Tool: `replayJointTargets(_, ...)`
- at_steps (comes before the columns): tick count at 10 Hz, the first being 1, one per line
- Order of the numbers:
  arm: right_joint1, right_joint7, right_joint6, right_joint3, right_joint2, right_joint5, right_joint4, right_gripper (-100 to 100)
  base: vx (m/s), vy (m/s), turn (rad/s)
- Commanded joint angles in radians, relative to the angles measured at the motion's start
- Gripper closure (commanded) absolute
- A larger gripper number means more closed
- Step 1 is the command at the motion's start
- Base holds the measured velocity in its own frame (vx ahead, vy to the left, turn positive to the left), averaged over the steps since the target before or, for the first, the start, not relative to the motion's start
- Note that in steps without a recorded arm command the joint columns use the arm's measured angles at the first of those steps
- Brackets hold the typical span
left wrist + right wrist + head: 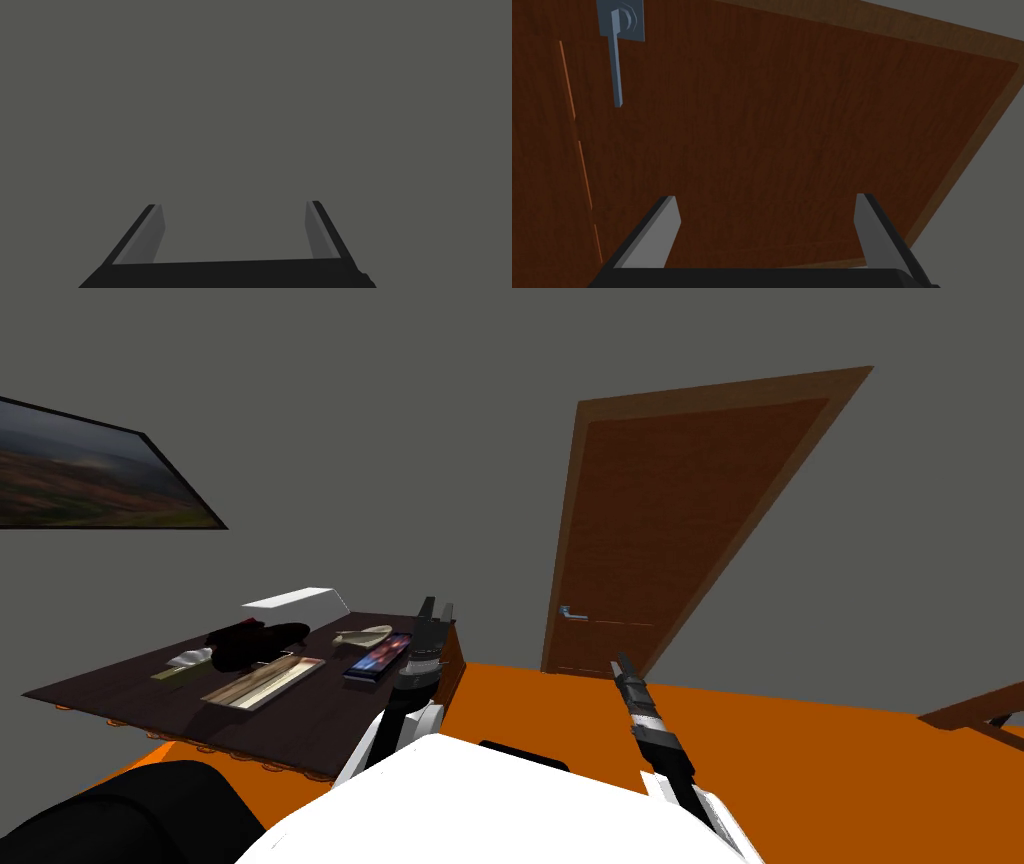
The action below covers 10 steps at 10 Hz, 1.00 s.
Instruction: Pull the door open
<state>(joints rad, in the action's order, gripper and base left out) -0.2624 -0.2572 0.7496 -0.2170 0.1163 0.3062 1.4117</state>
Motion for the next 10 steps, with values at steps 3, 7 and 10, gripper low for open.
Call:
replayJointTargets(3, 0.023, -0.034, 0.023, -0.022, 0.006, 0.025, -0.083, -100, 0.083, 0.003, 0.027)
replayJointTargets(7, 0.051, -0.081, 0.056, -0.053, 0.014, 0.06, -0.194, -100, 0.085, 0.009, 0.028)
replayJointTargets(10, 0.071, -0.114, 0.079, -0.075, 0.019, 0.084, -0.271, -100, 0.114, -0.001, 0.033)
